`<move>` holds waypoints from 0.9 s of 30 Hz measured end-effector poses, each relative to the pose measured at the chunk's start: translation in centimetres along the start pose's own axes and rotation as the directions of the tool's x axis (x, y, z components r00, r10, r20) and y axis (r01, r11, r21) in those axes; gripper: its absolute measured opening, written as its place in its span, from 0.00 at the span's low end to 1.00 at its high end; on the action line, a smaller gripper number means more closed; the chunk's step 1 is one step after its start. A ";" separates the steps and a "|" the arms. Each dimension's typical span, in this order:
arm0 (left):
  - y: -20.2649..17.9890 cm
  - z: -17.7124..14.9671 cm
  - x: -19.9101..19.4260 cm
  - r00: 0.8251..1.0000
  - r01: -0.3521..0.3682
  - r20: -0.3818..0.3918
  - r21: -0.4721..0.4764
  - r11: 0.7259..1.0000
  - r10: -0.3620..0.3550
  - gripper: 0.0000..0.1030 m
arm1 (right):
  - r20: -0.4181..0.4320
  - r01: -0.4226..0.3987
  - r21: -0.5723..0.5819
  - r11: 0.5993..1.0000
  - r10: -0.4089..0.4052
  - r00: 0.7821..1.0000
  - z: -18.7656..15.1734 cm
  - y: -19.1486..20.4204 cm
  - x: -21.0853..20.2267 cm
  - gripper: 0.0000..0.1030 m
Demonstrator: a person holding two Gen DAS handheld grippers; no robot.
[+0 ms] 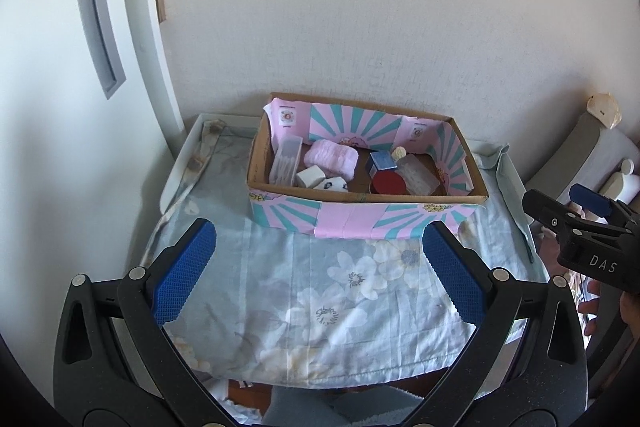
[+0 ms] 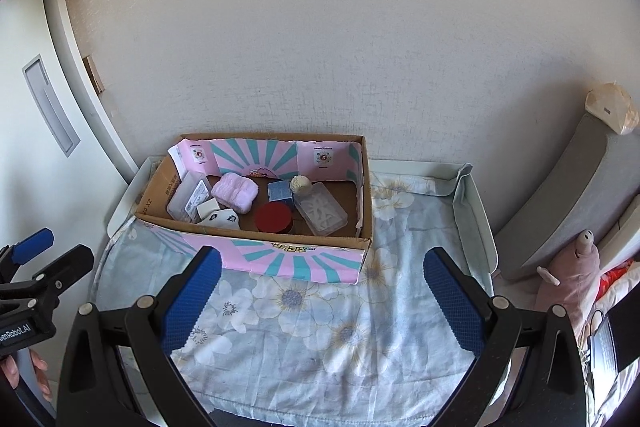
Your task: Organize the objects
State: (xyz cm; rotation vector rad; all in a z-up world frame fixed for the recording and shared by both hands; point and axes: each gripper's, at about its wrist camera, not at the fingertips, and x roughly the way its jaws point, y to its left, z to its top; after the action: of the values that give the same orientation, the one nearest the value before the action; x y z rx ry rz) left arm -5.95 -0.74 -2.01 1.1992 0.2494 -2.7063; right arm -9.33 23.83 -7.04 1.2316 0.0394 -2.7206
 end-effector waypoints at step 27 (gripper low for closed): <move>-0.3 0.3 0.4 1.000 0.025 -0.006 -0.005 1.000 -0.025 1.00 | -0.006 0.017 0.023 1.000 -0.016 1.000 0.2 -0.7 0.0 0.98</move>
State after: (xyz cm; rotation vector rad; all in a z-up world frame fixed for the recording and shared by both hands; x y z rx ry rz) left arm -6.52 -0.55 -2.05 1.2113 0.2739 -2.7221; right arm -9.60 24.54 -6.99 1.2507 0.0197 -2.7389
